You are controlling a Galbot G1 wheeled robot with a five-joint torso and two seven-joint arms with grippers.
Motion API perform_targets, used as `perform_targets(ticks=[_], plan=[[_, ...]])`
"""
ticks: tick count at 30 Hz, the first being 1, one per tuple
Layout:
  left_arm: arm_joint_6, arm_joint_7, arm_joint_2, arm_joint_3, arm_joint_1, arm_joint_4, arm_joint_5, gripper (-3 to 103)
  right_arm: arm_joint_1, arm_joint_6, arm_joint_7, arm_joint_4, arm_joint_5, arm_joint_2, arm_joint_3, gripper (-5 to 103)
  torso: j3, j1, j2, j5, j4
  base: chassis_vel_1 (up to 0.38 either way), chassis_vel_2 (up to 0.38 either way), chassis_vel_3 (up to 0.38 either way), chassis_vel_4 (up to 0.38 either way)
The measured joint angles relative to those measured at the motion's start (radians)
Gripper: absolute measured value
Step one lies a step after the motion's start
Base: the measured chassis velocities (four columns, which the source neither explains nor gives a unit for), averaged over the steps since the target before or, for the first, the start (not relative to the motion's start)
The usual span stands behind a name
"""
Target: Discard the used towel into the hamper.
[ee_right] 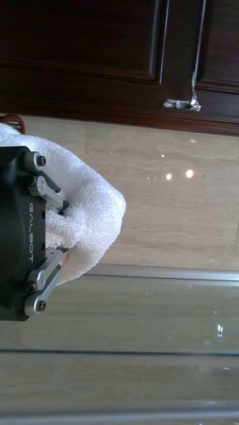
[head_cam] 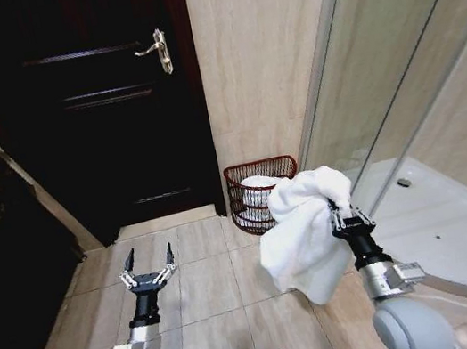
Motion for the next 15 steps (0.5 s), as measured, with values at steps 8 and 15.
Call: perform_targets(ticks=[8, 15], plan=[[0.003, 0.000, -0.006, 0.003, -0.001, -0.003, 0.012, 100, 0.005, 0.003, -0.005, -0.008, 0.003, -0.006, 0.001, 19, 0.001, 0.000, 0.001, 0.0000, -0.0001, -0.135, 0.138, 0.129, -0.136], [0.018, 0.000, -0.007, 0.006, -0.002, -0.012, 0.015, 100, 0.011, 0.002, -0.007, -0.012, 0.004, -0.011, -0.003, 19, 0.001, 0.001, 0.001, 0.0003, 0.0000, -0.165, 0.167, 0.169, -0.168]])
